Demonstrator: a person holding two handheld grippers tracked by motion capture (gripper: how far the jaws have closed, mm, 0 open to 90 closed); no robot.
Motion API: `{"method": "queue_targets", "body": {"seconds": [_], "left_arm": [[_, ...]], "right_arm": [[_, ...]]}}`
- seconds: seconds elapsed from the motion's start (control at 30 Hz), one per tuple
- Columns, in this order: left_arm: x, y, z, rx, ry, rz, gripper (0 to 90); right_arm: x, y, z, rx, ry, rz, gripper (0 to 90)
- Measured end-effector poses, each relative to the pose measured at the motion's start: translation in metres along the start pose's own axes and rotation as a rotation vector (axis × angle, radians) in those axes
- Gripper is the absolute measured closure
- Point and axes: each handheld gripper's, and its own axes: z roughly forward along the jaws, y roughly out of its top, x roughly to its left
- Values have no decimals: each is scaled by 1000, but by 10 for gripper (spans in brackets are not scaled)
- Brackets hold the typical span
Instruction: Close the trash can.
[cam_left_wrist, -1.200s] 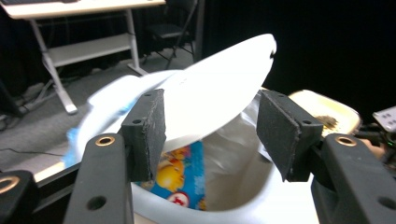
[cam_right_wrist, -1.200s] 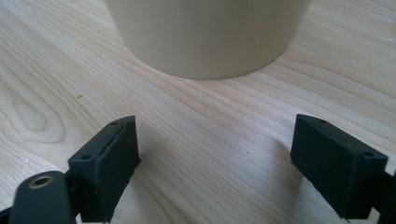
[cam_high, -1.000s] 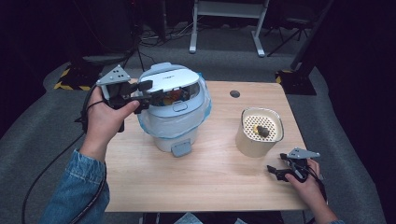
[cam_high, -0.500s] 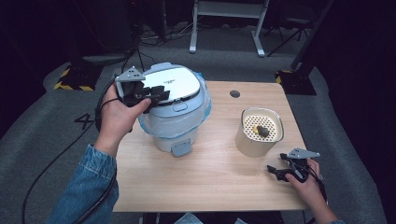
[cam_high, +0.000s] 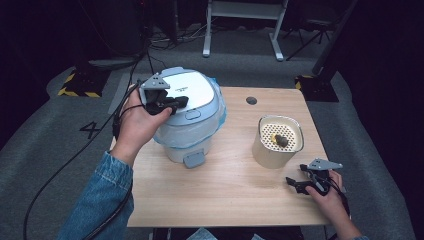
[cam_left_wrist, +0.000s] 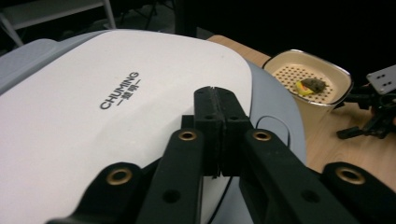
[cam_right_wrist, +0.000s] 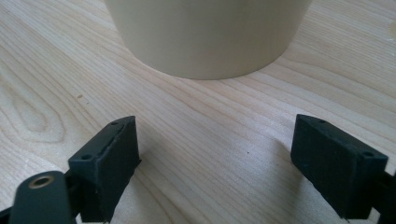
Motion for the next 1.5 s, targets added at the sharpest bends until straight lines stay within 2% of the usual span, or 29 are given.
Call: {"method": "queue_targets", "body": {"seconds": [0.03, 0.1, 0.27, 0.3, 0.43, 0.47, 0.53, 0.57, 0.6, 0.63, 0.77, 0.93, 1.13, 1.3, 1.5], "left_arm": [[0, 0, 2, -5, -20, -4, 899], [-1, 1, 2, 5, -12, 19, 900], [-3, 3, 2, 21, 3, 35, 900], [-4, 2, 4, 41, 10, 43, 900], [-5, -1, 8, 9, -21, 34, 900], [-4, 0, 8, 10, -19, 47, 900], [-5, 1, 8, 13, -15, 36, 900], [-7, 1, 8, 4, -15, 22, 790], [-8, 1, 8, -12, -5, 24, 639], [-8, 1, 8, -17, -6, 33, 554], [-14, -2, 1, -42, -8, 63, 415], [-28, -7, -12, -40, -14, 83, 386], [-45, -16, -27, -44, -24, 93, 415], [-53, -26, -32, -43, -19, 96, 395], [-57, -40, -39, -21, 13, 97, 386]], "right_arm": [[0, 0, 0, 0, 0, 0, 155], [0, 0, 0, 0, 0, 0, 155], [0, 0, 0, 0, 0, 0, 155], [0, 0, 0, 0, 0, 0, 155], [0, 0, 0, 0, -1, -1, 156], [0, 0, 0, 0, 0, -1, 156], [0, 0, 0, 0, 0, 0, 156], [0, 0, 0, 0, 0, -1, 156], [0, 0, 0, 0, 0, -1, 156], [0, 0, 0, 0, 0, -1, 156], [0, 0, 0, 0, 0, -1, 156], [0, 0, 0, 0, 0, -1, 156], [0, 0, 0, 0, 0, 0, 156], [0, 0, 0, 0, 1, 0, 156], [0, 0, 0, 0, 1, 0, 156]]}}
